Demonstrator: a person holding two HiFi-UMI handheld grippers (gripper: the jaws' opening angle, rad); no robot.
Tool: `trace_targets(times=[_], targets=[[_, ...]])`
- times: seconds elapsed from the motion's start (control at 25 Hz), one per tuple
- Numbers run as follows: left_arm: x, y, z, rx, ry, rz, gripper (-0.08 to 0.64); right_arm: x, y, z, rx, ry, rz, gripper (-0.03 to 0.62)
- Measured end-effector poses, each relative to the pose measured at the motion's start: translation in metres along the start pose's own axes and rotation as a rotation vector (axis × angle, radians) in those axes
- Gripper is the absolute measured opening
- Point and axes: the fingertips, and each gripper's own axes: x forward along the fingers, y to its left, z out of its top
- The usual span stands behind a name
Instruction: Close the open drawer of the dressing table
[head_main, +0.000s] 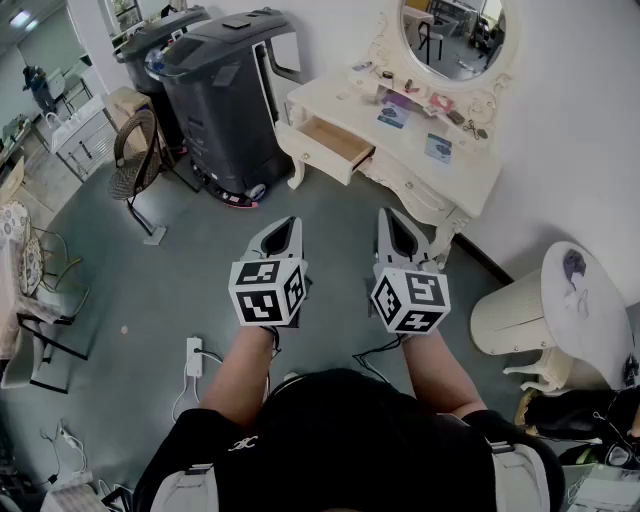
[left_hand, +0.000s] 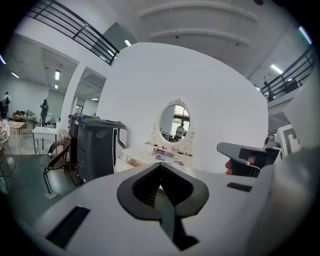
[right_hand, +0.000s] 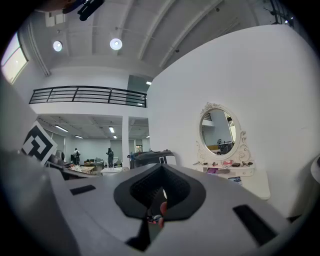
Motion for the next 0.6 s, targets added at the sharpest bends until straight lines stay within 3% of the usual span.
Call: trace_targets(times=[0.6], targets=[[-0.018,0.05,0.001,0.042,0.032,-0.058,0.005,0.011,0.067,-0.016,0.043,0.007,-0.001,0.009]])
